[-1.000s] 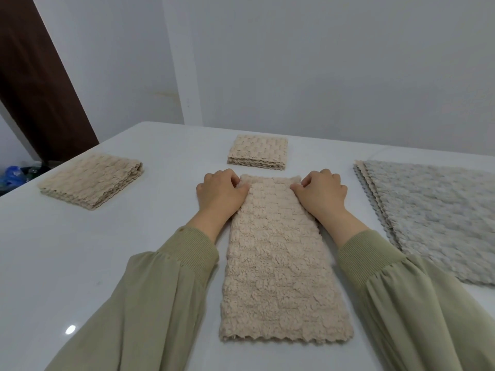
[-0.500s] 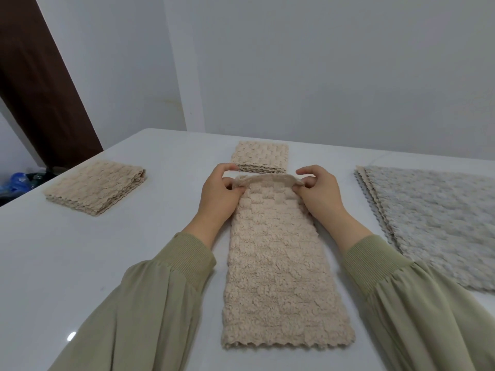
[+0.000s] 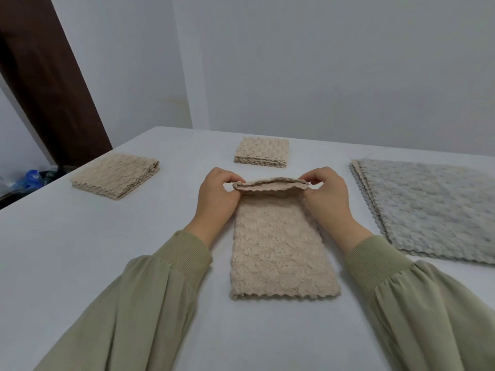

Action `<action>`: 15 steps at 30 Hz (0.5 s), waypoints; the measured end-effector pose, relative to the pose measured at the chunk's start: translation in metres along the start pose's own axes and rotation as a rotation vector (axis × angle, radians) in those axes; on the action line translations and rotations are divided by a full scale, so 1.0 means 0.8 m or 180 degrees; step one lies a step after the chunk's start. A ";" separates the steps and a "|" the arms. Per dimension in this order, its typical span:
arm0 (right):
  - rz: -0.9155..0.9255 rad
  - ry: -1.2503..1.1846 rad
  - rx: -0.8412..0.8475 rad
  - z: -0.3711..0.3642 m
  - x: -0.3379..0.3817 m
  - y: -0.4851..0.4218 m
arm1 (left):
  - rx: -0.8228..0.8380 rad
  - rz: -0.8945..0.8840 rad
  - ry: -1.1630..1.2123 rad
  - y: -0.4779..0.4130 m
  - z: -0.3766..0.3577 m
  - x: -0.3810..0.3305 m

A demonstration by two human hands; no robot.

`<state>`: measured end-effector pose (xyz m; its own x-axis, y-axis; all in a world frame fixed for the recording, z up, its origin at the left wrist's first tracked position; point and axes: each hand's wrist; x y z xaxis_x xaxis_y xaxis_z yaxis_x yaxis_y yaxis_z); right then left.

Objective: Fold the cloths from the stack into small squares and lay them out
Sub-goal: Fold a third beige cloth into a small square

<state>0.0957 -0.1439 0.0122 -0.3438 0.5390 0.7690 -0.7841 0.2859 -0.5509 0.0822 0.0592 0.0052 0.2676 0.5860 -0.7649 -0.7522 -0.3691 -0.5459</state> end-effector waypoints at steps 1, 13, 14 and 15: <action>0.0016 -0.0006 -0.0018 0.005 0.001 0.003 | -0.0003 -0.0062 -0.0053 0.003 0.005 0.000; 0.0452 0.0413 0.0475 0.055 0.015 0.059 | 0.0925 -0.0162 -0.0531 0.063 0.075 -0.024; 0.0480 0.0502 0.0645 0.058 0.015 0.062 | 0.0964 -0.0251 -0.0642 0.065 0.075 -0.024; 0.0475 0.0551 0.0802 0.061 0.014 0.065 | 0.0953 -0.0373 -0.0750 0.067 0.075 -0.023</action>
<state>0.0260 -0.1617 0.0083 -0.3884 0.6928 0.6076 -0.8423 0.0006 -0.5390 0.0012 0.0717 0.0109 0.2427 0.7739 -0.5850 -0.8764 -0.0837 -0.4742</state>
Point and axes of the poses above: each hand's wrist, its own y-axis away from the middle knuckle, its own z-axis out of the back of the hand, x = y × z, and after that the axes turned 12 degrees about -x, right-handed
